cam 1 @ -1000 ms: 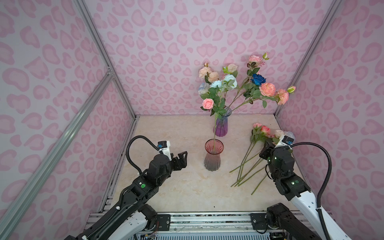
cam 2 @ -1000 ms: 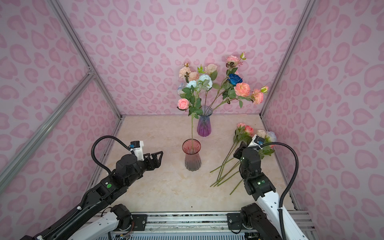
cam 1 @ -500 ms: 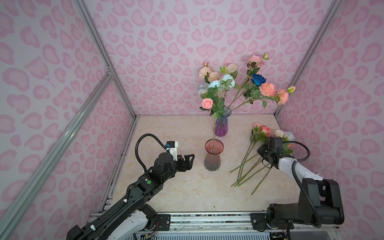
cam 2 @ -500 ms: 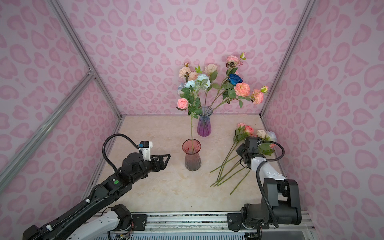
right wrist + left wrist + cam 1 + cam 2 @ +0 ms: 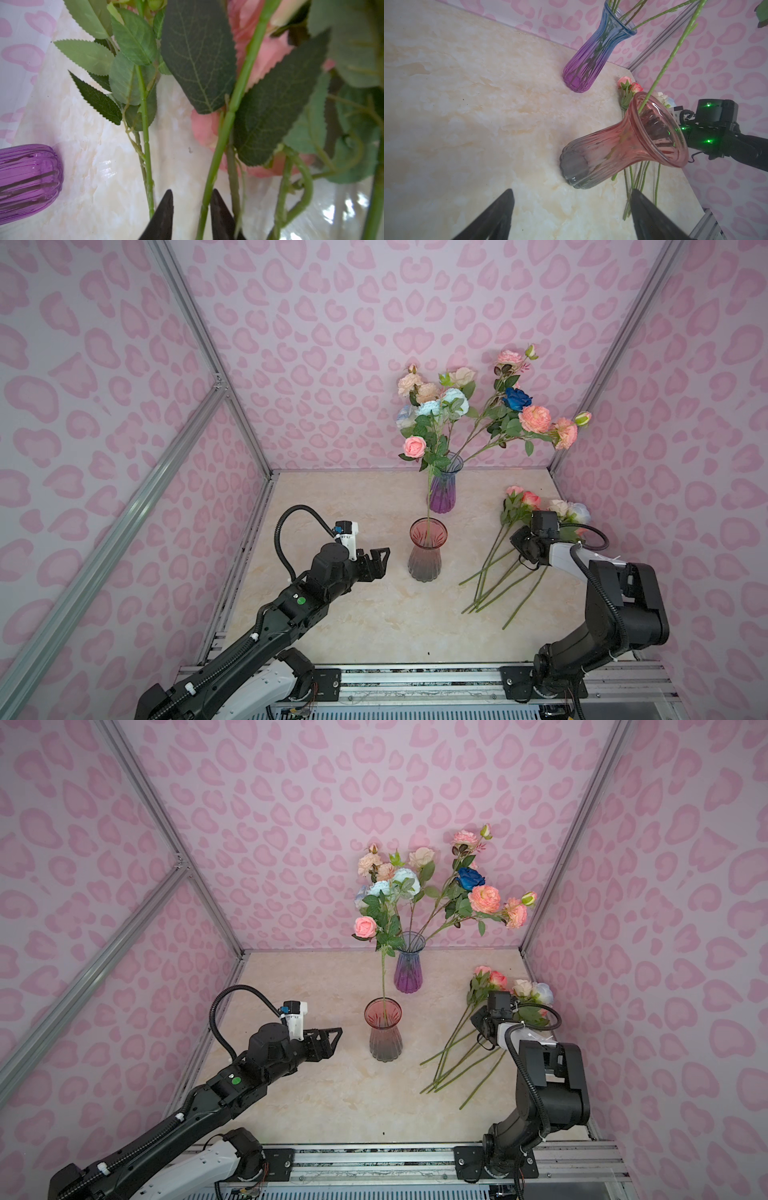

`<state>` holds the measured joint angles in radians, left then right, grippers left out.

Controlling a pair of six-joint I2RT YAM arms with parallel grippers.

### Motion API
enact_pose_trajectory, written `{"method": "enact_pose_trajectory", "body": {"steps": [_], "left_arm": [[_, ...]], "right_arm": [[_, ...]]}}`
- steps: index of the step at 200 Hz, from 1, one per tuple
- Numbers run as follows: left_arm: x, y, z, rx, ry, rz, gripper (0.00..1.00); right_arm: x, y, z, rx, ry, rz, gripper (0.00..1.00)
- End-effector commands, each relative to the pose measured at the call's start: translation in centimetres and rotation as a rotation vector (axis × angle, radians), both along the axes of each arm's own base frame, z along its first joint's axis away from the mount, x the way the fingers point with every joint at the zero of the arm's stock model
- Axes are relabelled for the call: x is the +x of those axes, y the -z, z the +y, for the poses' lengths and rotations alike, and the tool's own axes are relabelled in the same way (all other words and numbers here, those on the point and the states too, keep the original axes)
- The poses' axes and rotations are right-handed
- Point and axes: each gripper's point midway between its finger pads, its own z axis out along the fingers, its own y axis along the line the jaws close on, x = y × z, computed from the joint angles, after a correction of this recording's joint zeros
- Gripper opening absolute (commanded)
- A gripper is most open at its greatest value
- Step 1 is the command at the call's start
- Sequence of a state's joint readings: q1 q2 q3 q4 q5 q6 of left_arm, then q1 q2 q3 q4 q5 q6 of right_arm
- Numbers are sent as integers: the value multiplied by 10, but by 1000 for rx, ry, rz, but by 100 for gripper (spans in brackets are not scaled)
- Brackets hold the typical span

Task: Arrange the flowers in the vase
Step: 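Close the right gripper on another white rose stem in the bunch, then lift the white rose upright out of the bunch with the right gripper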

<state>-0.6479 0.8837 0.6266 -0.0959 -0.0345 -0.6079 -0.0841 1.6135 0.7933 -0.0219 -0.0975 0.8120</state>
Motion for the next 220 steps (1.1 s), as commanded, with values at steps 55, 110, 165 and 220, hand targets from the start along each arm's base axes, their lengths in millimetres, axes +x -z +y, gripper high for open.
{"method": "enact_pose_trajectory", "body": {"steps": [55,110,165,220], "left_arm": [[8,-13,-2,-1,-5,-46,88],[4,-19,1,-17,-11,-51,88],[-2,-33,7,-43,-20,-78,88],[-6,-44,15,-48,-39,-104,88]], "right_arm": [[7,6,-6,-31,0,-5,2],[-1,-27,-2,-113,-42,-58,0],[-32,-103,-4,-358,-38,-149,0],[-70,-173,24,-407,-126,-403,0]]}}
